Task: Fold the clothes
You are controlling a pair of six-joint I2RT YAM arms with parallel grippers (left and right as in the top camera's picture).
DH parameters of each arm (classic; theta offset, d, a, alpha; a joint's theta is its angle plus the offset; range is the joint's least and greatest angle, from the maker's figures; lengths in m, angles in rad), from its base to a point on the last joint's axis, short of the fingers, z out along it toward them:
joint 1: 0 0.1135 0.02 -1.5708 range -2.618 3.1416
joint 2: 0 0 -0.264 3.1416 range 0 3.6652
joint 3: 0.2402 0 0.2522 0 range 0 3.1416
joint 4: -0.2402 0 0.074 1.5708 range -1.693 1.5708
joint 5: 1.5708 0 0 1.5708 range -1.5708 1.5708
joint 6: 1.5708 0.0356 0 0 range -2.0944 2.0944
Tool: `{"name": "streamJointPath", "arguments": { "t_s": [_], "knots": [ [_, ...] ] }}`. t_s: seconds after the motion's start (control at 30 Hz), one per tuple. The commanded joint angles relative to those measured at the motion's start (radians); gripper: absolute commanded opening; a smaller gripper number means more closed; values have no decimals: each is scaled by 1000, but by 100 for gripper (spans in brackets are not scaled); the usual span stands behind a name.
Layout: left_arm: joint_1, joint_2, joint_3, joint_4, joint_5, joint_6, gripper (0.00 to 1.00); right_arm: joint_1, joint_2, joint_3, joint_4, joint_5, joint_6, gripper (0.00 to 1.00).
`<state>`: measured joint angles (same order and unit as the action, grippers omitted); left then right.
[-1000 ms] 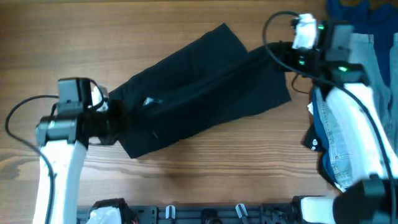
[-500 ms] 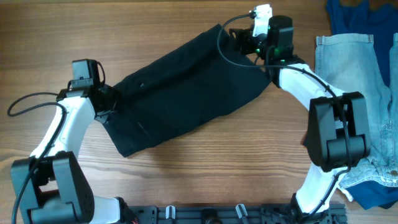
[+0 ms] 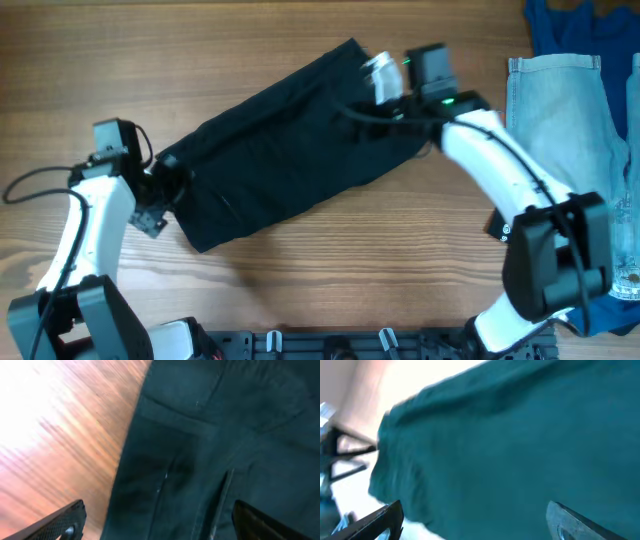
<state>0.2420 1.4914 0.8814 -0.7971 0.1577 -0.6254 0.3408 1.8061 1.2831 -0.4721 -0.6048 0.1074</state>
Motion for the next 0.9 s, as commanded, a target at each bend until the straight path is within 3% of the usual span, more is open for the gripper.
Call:
{"name": "streamJointPath", "arguments": {
  "t_s": [0.0,0.1,0.17,0.2,0.27,0.3,0.4,0.57,0.7,0.8,0.87],
  "knots": [
    [-5,2,-155,174,155,72,99,125,68,-16,-6,31,0,91],
    [-5,39,-261,366,227,72,100,194,117,-16,-4,119,23,89],
    [-5,73,-317,485,294,72,94,217,142,-16,-8,120,25,84],
    [-5,97,-335,538,329,72,73,222,163,-16,3,120,27,82],
    [-5,107,-335,536,333,73,40,222,186,-16,8,143,32,81],
    [-4,105,-334,536,343,73,6,222,200,-16,6,169,48,81],
    [8,83,-290,481,384,122,4,222,222,-16,39,215,51,75],
    [12,-53,-126,215,369,174,4,224,248,-16,68,272,79,63],
    [14,-166,-99,171,364,174,4,230,283,-16,46,245,78,56],
    [34,-227,-56,70,319,178,4,266,283,-16,39,213,118,40],
    [56,-266,21,-6,317,202,4,319,283,-16,51,158,144,37]
  ]
}}
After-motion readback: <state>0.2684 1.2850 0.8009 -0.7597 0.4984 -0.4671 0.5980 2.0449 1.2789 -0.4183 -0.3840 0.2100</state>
